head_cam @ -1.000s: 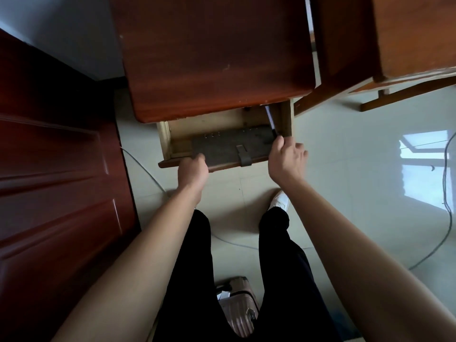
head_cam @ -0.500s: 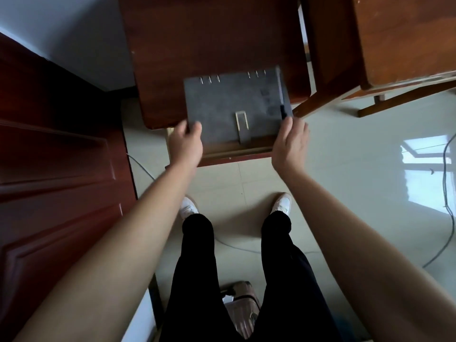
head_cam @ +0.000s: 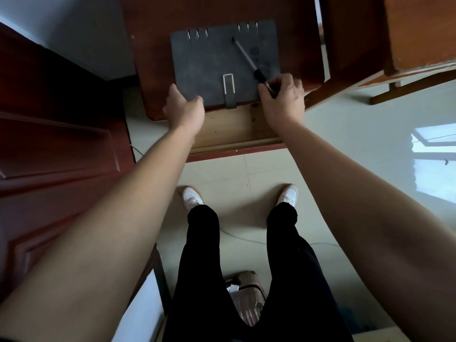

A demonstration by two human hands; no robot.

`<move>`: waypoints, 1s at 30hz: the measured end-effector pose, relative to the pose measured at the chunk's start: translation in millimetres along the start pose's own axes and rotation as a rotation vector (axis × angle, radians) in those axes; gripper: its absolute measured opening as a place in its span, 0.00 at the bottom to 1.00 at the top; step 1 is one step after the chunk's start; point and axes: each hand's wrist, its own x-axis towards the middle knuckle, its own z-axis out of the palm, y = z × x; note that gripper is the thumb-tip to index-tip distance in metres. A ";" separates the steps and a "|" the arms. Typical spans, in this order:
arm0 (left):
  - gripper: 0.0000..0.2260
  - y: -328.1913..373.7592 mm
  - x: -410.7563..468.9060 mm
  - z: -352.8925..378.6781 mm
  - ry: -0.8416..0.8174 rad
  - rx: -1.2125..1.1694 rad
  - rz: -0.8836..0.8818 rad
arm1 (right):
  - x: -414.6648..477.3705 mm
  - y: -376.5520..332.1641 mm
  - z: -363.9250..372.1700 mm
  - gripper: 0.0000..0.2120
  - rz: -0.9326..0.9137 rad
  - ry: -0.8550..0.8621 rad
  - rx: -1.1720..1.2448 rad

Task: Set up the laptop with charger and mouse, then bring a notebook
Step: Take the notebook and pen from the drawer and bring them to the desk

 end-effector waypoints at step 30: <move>0.07 -23.3 -26.9 21.6 -0.121 -0.991 -0.671 | -23.9 5.9 1.4 0.32 0.860 -0.134 1.121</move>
